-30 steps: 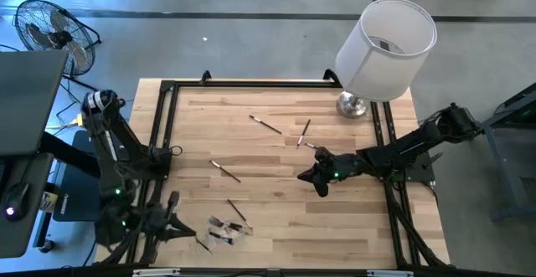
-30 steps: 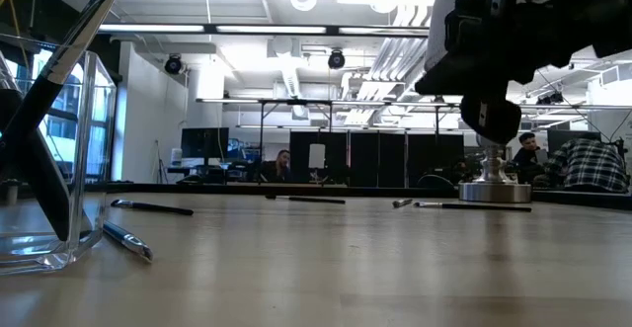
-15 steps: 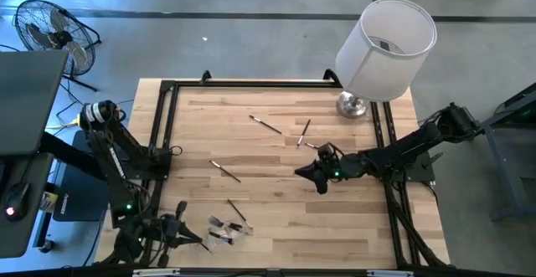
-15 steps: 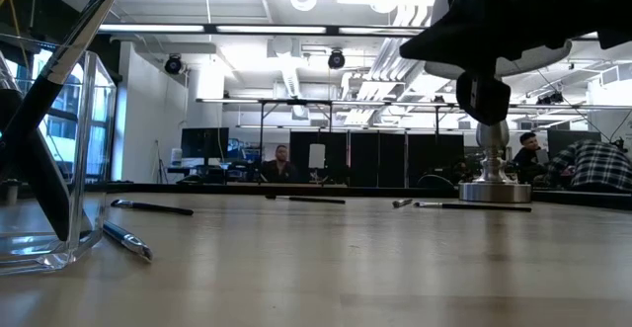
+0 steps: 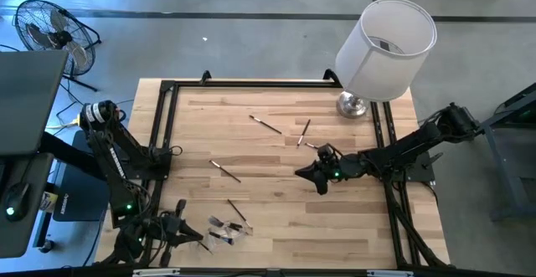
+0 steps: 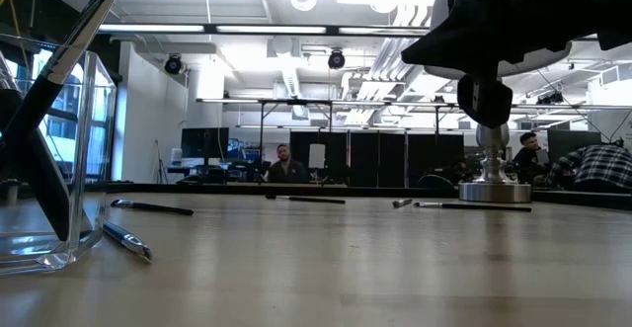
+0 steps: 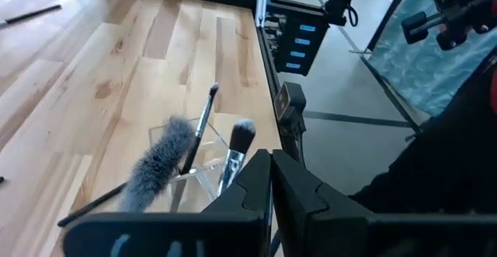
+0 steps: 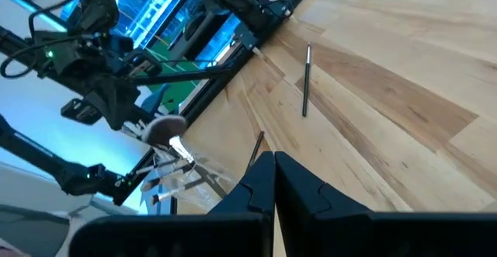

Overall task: Pick & Place Makeup Supplies
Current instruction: Put the silver makeup brush into the transparent organizer

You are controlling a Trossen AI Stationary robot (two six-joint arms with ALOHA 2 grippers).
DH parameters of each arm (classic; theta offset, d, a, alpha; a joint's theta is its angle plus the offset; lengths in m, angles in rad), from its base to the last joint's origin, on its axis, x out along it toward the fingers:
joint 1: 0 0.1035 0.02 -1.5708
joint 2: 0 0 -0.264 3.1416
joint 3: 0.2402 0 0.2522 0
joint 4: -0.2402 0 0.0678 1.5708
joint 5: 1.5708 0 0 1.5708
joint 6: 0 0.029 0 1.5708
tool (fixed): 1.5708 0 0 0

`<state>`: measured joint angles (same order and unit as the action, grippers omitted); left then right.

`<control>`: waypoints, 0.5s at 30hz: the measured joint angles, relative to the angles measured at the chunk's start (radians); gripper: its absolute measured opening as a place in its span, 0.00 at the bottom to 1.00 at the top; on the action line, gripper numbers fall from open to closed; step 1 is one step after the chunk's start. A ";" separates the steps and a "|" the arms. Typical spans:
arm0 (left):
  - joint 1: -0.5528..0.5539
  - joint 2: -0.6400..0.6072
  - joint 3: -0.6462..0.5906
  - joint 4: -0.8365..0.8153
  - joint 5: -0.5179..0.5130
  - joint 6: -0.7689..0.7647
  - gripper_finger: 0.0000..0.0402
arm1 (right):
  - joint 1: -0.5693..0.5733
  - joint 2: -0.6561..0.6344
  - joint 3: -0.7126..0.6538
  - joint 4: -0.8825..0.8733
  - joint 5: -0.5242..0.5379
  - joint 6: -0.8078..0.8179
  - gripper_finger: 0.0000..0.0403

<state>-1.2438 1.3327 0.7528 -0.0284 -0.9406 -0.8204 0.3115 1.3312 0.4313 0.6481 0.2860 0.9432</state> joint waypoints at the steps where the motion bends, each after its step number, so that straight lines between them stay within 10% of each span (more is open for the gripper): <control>1: 0.000 0.000 0.000 0.000 0.003 -0.001 0.02 | 0.000 0.000 0.000 -0.001 -0.006 0.003 0.00; 15: 0.000 0.000 0.000 -0.030 0.010 -0.053 0.25 | -0.004 0.000 0.001 -0.034 -0.015 0.021 0.00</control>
<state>-1.2438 1.3327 0.7528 -0.0582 -0.9309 -0.8732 0.3077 1.3312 0.4320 0.6138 0.2707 0.9638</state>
